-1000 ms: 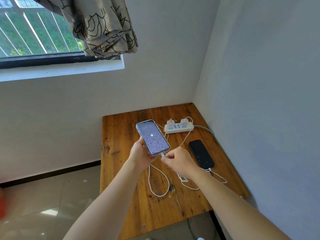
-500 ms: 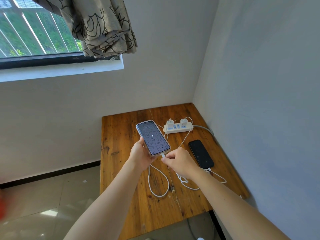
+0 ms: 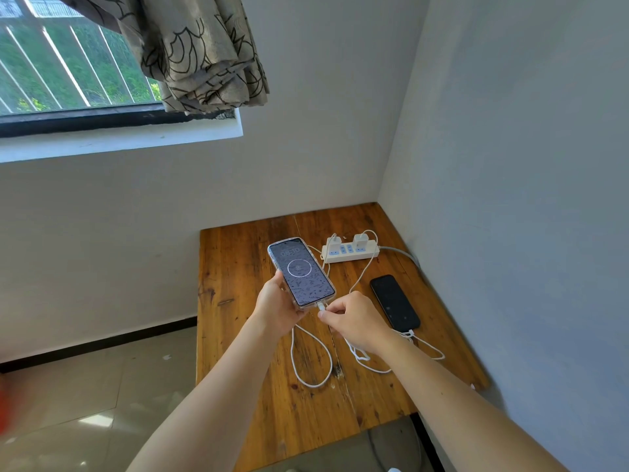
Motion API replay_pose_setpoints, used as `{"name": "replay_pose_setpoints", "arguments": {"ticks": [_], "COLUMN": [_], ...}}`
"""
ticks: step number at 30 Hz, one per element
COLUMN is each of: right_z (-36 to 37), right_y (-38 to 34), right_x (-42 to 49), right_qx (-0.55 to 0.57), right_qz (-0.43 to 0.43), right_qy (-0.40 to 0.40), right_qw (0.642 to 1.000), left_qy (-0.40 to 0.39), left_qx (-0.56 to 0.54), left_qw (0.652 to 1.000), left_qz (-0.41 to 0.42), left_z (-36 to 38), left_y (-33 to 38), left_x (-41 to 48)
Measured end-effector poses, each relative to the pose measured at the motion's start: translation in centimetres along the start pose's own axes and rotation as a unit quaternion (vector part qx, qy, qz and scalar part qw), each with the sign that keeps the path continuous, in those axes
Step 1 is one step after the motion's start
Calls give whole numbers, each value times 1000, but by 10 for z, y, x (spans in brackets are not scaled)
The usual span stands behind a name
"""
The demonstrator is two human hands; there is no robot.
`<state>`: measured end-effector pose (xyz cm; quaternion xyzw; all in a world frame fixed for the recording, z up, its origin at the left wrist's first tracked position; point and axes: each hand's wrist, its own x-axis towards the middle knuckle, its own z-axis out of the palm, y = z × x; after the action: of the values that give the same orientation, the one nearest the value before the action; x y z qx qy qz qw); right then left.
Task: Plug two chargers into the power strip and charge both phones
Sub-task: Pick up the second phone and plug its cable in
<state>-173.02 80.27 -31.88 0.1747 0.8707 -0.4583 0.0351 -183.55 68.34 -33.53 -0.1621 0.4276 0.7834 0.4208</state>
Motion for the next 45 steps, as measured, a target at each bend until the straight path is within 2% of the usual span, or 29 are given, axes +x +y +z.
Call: {"name": "replay_pose_setpoints", "arguments": {"ticks": [20,35,45], "right_z": [5,41,88], "right_y": [8,60,122], "right_x": [-2,9,38], "right_qx": [18,50,45], "right_qz": [32,173,292], "right_qy": [-14,-50,-81], "right_qw": [999,982,952], "left_qy": [-4,87,124], "left_qx": [14,70,162], "left_qw": [1000,993,969], "left_qz": [-15,-45,-141], "left_z": [-5,-43,-94], "left_y": [-4,-37,-67], "left_x": [2,44,104]}}
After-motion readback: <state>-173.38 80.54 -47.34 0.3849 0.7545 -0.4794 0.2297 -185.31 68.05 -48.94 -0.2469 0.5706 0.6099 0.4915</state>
